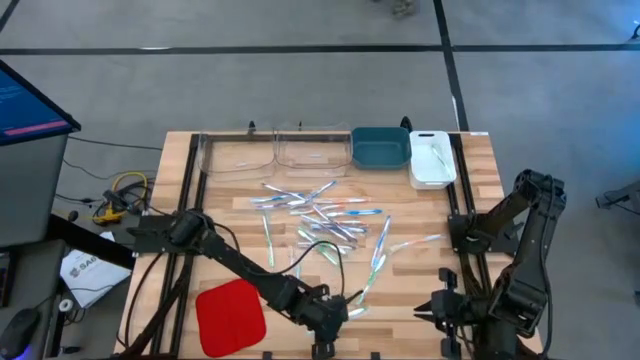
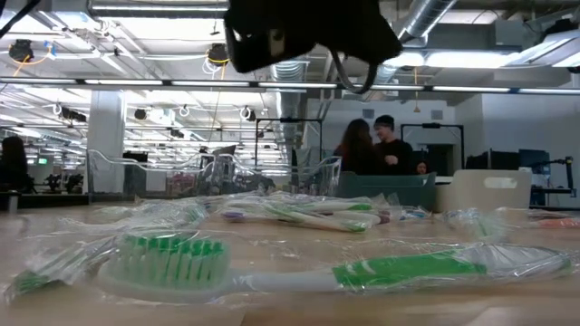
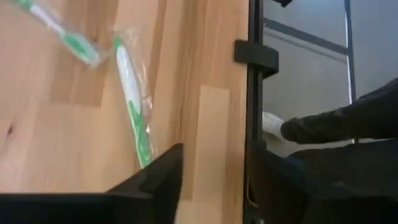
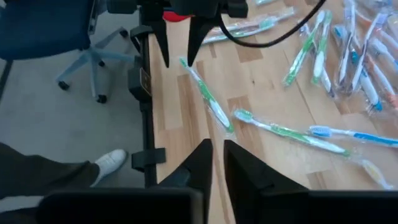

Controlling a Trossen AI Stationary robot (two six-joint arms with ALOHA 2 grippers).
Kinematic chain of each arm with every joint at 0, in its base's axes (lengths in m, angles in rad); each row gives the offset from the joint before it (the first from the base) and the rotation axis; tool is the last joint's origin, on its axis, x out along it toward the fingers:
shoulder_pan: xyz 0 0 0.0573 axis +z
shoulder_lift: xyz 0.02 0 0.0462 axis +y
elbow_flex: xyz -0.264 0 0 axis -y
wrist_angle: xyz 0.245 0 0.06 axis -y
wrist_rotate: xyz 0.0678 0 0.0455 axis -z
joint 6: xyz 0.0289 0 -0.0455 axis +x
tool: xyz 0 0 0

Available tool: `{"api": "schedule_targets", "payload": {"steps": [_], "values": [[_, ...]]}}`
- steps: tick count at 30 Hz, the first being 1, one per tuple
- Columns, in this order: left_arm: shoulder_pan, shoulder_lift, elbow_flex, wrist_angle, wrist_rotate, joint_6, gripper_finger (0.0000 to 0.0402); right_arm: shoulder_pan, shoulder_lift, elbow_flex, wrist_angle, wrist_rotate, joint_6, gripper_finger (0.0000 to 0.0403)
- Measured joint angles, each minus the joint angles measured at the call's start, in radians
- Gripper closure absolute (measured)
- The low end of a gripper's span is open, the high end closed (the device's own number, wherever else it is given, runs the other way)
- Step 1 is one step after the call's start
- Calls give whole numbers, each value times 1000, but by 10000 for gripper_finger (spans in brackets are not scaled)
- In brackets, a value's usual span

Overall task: Pick & Place Toothbrushes
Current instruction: Put the green toothbrush into the white bin

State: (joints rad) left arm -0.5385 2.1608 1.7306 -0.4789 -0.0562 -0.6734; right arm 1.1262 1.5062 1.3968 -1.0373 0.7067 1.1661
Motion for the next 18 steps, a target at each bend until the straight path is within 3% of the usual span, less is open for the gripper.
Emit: {"api": "schedule_targets", "payload": {"steps": [5, 13, 18], "values": [[-6, 50, 0, 2, -76, 94, 187, -22, 0, 0, -3, 0, -44, 310], [-22, 119, 0, -38, -240, 155, 205, -38, 0, 0, -6, -21, -93, 252], [-20, 173, 6, -26, -269, 182, 216, -45, 0, 0, -36, -78, -93, 235]]}}
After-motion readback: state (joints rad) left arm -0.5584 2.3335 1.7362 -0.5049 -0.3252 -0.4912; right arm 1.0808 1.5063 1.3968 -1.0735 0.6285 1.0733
